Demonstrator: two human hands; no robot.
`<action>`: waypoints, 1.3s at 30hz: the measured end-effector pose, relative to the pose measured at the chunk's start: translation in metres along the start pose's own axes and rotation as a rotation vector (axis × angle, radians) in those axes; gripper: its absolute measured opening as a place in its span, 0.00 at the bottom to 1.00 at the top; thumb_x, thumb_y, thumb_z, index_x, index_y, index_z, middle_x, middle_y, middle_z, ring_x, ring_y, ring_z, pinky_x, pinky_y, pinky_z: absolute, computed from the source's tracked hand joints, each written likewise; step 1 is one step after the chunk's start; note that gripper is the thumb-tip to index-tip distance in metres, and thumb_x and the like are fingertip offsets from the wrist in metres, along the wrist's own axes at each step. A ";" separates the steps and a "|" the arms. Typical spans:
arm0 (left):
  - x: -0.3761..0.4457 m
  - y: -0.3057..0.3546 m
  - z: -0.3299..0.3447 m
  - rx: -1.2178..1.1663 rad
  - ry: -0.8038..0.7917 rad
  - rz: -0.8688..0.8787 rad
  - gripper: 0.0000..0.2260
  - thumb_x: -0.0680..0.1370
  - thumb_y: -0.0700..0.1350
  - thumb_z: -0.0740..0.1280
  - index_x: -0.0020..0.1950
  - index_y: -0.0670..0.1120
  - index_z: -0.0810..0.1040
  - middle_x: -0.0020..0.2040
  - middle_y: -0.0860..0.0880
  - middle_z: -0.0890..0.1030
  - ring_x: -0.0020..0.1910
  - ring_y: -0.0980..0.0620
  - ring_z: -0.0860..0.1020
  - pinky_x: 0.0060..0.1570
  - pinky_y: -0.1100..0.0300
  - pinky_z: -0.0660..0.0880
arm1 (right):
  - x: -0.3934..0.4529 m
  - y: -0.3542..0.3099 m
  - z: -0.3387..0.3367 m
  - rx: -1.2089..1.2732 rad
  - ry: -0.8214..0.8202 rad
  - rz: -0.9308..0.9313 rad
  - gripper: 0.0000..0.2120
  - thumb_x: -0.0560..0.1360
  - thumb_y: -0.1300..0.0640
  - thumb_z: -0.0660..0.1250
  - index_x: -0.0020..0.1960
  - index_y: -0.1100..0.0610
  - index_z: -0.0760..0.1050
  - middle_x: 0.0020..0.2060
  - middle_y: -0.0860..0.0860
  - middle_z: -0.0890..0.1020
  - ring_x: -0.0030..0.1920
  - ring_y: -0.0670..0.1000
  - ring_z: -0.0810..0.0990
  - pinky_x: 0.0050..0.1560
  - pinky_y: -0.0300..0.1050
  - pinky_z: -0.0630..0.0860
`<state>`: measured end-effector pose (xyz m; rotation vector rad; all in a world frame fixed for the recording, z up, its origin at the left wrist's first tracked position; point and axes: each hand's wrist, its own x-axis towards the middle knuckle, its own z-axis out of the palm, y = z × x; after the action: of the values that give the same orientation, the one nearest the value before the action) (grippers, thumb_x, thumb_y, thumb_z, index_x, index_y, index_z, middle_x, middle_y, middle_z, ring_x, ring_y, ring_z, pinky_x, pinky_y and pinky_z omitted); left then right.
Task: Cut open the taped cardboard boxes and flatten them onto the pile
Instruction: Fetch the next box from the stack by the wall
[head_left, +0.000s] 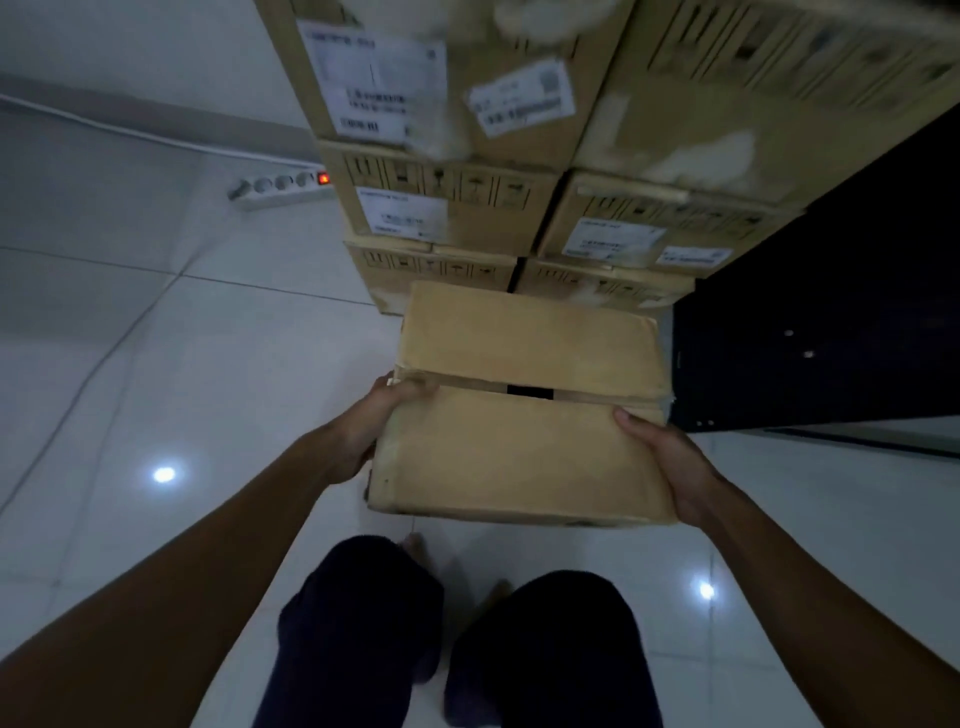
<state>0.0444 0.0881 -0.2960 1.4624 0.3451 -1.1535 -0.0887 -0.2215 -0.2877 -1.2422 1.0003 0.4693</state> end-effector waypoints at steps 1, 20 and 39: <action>-0.024 0.011 0.004 -0.013 0.011 0.014 0.25 0.76 0.62 0.68 0.69 0.51 0.74 0.58 0.46 0.84 0.56 0.47 0.83 0.56 0.49 0.78 | -0.025 -0.010 0.001 0.010 0.004 0.002 0.23 0.72 0.43 0.72 0.64 0.52 0.77 0.54 0.53 0.85 0.54 0.56 0.84 0.58 0.56 0.78; -0.347 0.262 0.091 -0.067 -0.077 0.240 0.23 0.78 0.65 0.59 0.50 0.50 0.86 0.46 0.45 0.86 0.45 0.47 0.84 0.41 0.55 0.81 | -0.411 -0.190 -0.014 0.260 0.099 -0.211 0.22 0.75 0.46 0.70 0.65 0.54 0.77 0.55 0.55 0.85 0.56 0.58 0.83 0.57 0.57 0.79; -0.383 0.343 0.466 0.189 0.043 0.858 0.38 0.59 0.62 0.81 0.60 0.40 0.77 0.50 0.46 0.84 0.42 0.52 0.84 0.33 0.64 0.79 | -0.523 -0.206 -0.322 0.573 0.331 -0.388 0.35 0.75 0.27 0.54 0.76 0.43 0.62 0.72 0.51 0.67 0.74 0.60 0.63 0.61 0.70 0.65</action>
<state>-0.0812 -0.2654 0.2883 1.5581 -0.3592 -0.4623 -0.3196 -0.4735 0.2629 -0.9650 1.0386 -0.3227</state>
